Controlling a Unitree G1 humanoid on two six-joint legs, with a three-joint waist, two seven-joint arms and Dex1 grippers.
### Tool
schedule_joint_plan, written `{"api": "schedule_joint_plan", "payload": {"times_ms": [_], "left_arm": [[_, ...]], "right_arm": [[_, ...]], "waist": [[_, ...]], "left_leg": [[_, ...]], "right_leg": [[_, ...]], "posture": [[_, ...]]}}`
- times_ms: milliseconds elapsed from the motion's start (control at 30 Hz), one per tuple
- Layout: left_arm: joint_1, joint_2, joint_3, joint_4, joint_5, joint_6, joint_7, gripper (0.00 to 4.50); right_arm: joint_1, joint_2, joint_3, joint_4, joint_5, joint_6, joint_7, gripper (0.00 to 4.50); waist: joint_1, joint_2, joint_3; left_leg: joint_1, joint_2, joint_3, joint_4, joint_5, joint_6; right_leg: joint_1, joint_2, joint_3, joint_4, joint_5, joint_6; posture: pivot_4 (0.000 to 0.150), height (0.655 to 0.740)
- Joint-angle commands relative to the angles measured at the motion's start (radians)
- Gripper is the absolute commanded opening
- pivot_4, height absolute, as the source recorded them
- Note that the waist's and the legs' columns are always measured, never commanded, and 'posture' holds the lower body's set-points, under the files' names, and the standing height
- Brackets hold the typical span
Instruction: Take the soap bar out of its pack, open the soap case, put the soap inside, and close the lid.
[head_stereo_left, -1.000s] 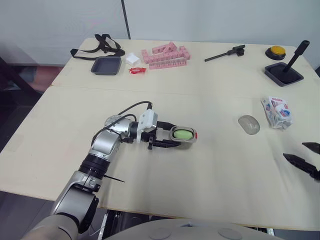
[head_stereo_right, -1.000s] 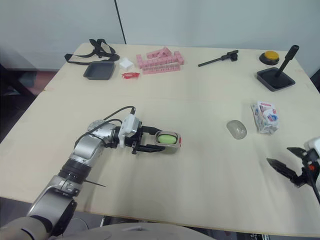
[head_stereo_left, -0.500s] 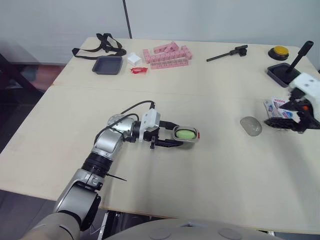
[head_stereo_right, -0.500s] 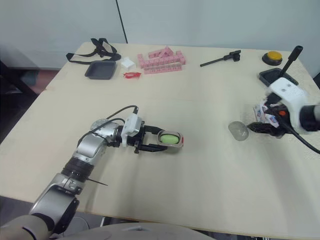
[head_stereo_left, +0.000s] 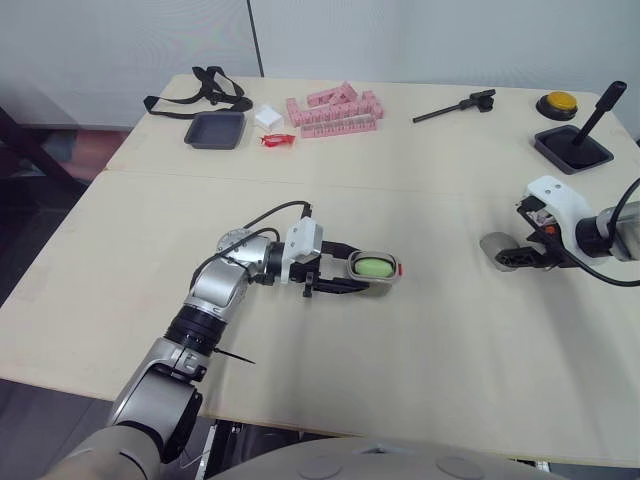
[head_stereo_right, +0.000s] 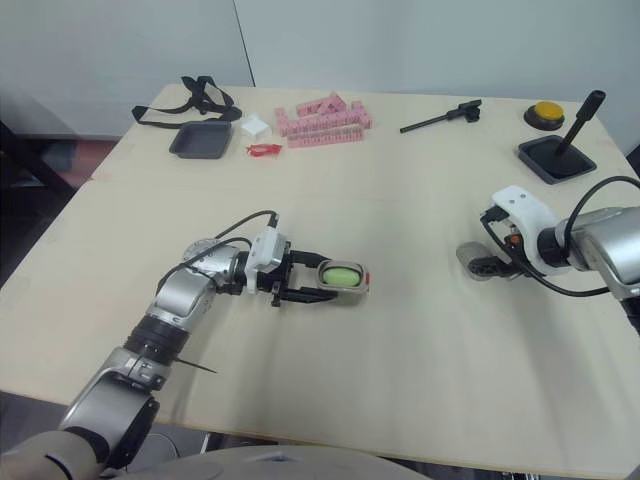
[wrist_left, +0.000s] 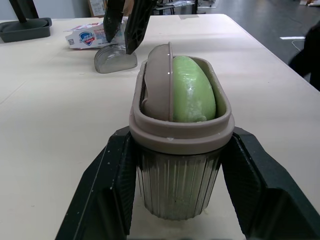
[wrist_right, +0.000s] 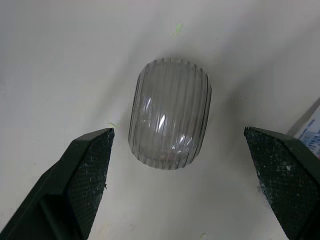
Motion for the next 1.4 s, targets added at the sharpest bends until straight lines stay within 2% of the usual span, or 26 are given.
{"api": "schedule_joint_plan", "payload": {"times_ms": [33,200,500,600,700,767,933,1100,1267,1400], "left_arm": [[-0.001,0.007,0.005,-0.034,-0.008,0.000,-0.003,1.96],[-0.006,0.007,0.005,-0.031,-0.005,0.001,-0.002,1.96],[-0.003,0.012,0.006,-0.038,-0.001,0.005,0.005,1.96],[0.000,0.014,0.005,-0.042,-0.001,0.007,0.007,1.96],[0.001,0.015,0.003,-0.043,-0.001,0.007,0.008,1.96],[0.001,0.014,0.003,-0.044,-0.001,0.008,0.009,1.96],[0.000,0.014,0.003,-0.042,0.000,0.006,0.010,1.96],[-0.003,0.013,0.003,-0.038,0.001,0.004,0.012,1.96],[-0.017,0.004,0.005,-0.016,0.007,-0.005,0.019,1.96],[-0.043,-0.017,0.014,0.026,0.021,-0.025,0.042,1.96]], "right_arm": [[-0.030,0.019,-0.020,0.005,-0.024,0.012,-0.015,4.45],[-0.048,0.067,-0.019,0.039,-0.039,0.031,-0.035,4.45],[-0.044,0.078,0.002,0.058,-0.067,0.021,-0.029,4.45],[-0.044,0.073,0.009,0.056,-0.077,0.013,-0.020,3.64],[-0.045,0.075,0.009,0.058,-0.086,0.009,-0.019,2.53],[-0.043,0.079,0.008,0.056,-0.089,0.007,-0.015,1.99],[-0.030,0.062,0.025,0.030,-0.107,-0.066,0.016,1.97],[-0.063,-0.007,0.066,-0.076,-0.128,-0.268,0.185,1.97],[-0.204,-0.006,0.079,-0.157,-0.091,-0.296,0.336,1.97],[-0.345,0.026,0.136,-0.242,-0.060,-0.221,0.420,1.97]], "waist": [[0.000,0.000,0.000],[0.000,0.000,0.000],[0.000,0.000,0.000],[0.001,0.000,0.000],[0.001,0.000,0.000],[0.001,0.000,0.000],[0.000,0.000,0.000],[0.000,0.000,0.000],[-0.004,0.000,0.000],[-0.001,0.000,0.000]], "left_leg": [[0.000,0.000,0.000,0.000,0.000,0.000],[0.000,0.000,0.000,0.000,0.000,0.000],[0.000,0.000,0.001,0.000,0.000,0.000],[0.000,0.000,0.001,0.000,0.000,0.000],[0.000,0.000,0.001,0.000,0.000,0.000],[0.000,0.000,0.001,0.000,0.000,0.000],[0.000,0.000,0.001,0.000,0.000,0.000],[0.000,0.000,0.001,0.000,0.000,0.000],[-0.001,0.000,0.001,0.001,0.000,0.000],[-0.001,0.000,0.001,0.001,0.000,0.000]], "right_leg": [[0.000,0.000,0.000,0.000,0.000,0.000],[0.000,0.000,0.000,0.000,0.000,0.000],[0.000,0.000,0.000,0.000,0.000,0.000],[0.000,0.000,0.000,0.000,0.000,0.000],[0.000,0.000,0.000,0.000,0.000,0.000],[0.000,0.000,0.000,0.000,0.000,0.000],[0.000,0.000,0.000,0.001,0.000,0.000],[0.000,0.000,0.000,0.001,0.000,0.000],[-0.002,0.000,0.001,0.003,0.000,0.000],[-0.003,0.000,0.001,0.004,0.000,0.000]], "posture": [[0.150,0.7109],[0.150,0.7109],[0.150,0.7109],[0.150,0.7109],[0.150,0.7109],[0.150,0.7109],[0.150,0.7109],[0.150,0.7109],[0.150,0.7109],[0.150,0.7109]]}}
